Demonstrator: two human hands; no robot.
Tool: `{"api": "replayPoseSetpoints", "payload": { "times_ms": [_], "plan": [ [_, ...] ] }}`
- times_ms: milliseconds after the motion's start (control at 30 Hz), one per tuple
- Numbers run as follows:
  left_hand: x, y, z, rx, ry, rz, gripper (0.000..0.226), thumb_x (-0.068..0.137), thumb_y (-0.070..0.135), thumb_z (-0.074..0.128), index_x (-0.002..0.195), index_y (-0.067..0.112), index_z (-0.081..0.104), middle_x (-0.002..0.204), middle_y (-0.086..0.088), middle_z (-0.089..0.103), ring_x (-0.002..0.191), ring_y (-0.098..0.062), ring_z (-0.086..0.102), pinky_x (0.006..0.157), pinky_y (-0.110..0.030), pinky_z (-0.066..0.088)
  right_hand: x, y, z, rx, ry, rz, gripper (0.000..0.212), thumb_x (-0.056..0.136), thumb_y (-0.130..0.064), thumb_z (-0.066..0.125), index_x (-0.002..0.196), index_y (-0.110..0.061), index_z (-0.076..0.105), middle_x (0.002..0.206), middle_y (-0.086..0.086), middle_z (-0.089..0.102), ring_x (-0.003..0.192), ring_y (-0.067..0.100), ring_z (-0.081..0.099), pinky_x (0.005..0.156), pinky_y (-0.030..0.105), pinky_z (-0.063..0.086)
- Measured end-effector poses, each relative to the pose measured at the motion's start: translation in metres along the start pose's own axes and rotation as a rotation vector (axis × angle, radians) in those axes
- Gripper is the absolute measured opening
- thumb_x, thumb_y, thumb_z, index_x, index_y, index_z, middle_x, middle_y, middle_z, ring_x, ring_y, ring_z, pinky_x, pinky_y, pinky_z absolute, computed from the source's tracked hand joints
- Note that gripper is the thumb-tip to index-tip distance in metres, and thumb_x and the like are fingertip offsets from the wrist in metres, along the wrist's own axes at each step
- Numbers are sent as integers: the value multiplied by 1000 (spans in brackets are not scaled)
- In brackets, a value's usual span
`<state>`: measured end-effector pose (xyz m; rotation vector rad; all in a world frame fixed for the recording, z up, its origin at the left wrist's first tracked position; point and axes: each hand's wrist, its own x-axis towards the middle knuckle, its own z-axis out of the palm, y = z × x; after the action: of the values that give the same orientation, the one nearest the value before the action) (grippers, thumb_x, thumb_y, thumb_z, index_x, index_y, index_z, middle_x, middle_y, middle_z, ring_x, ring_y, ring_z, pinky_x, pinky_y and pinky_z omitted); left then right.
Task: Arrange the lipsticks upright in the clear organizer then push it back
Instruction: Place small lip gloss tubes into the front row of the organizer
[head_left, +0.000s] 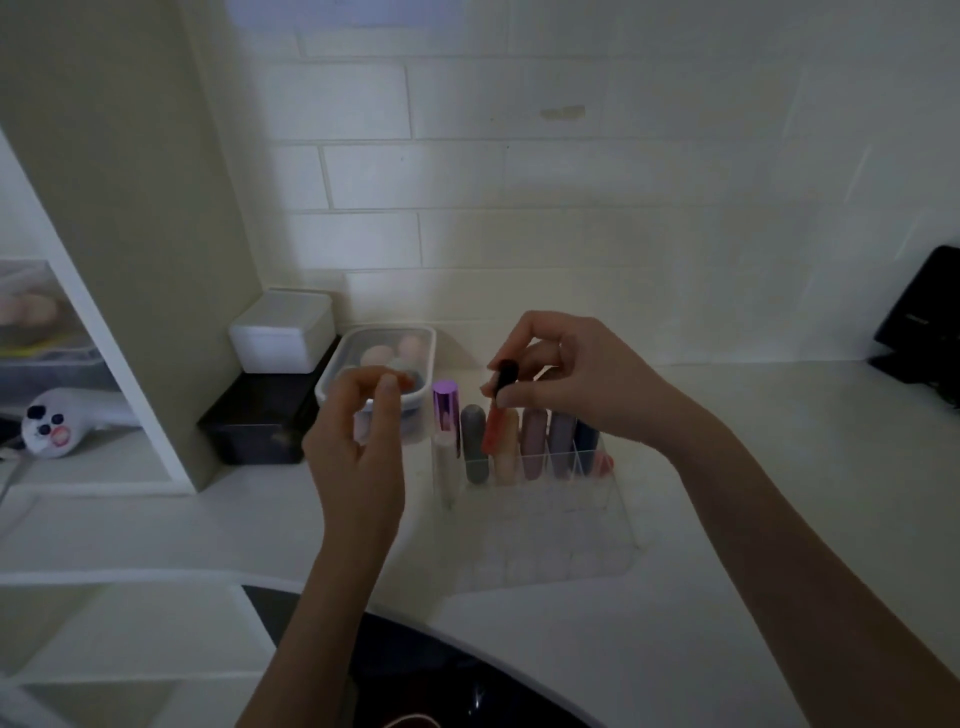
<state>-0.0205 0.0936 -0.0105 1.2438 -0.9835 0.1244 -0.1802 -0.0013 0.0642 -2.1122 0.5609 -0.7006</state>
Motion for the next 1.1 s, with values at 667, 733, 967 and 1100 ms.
{"api": "replayPoseSetpoints", "payload": {
  "times_ms": [667, 733, 967, 1100],
  "plan": [
    [-20, -37, 11, -78, 3, -171, 23, 89, 21, 45, 71, 17, 60, 67, 9, 64, 63, -7, 58, 58, -14, 47, 3, 1, 15, -300, 5, -116, 19, 67, -18, 81, 78, -23, 66, 75, -14, 66, 64, 13, 48, 60, 16, 39],
    [-20, -37, 11, -83, -7, -174, 23, 89, 21, 45, 70, 18, 59, 66, 13, 65, 62, -7, 58, 57, -13, 46, 2, 1, 15, -298, -17, -91, 21, 68, -18, 81, 76, -27, 64, 73, -13, 65, 66, 25, 53, 58, 23, 42],
    [-21, -37, 10, -113, -39, -159, 23, 85, 35, 45, 73, 20, 59, 69, 15, 65, 63, -5, 59, 56, -11, 46, -1, -2, 31, -402, -182, -100, 22, 72, -10, 79, 88, -5, 66, 67, -17, 43, 59, -13, 51, 52, 4, 43],
    [-22, -38, 10, -130, -48, -160, 26, 83, 39, 43, 75, 21, 60, 71, 16, 66, 64, -4, 59, 56, -11, 47, -1, -4, 32, -460, -199, -98, 27, 73, -13, 78, 96, -11, 64, 69, -17, 43, 66, -5, 49, 53, 6, 43]
  ]
}}
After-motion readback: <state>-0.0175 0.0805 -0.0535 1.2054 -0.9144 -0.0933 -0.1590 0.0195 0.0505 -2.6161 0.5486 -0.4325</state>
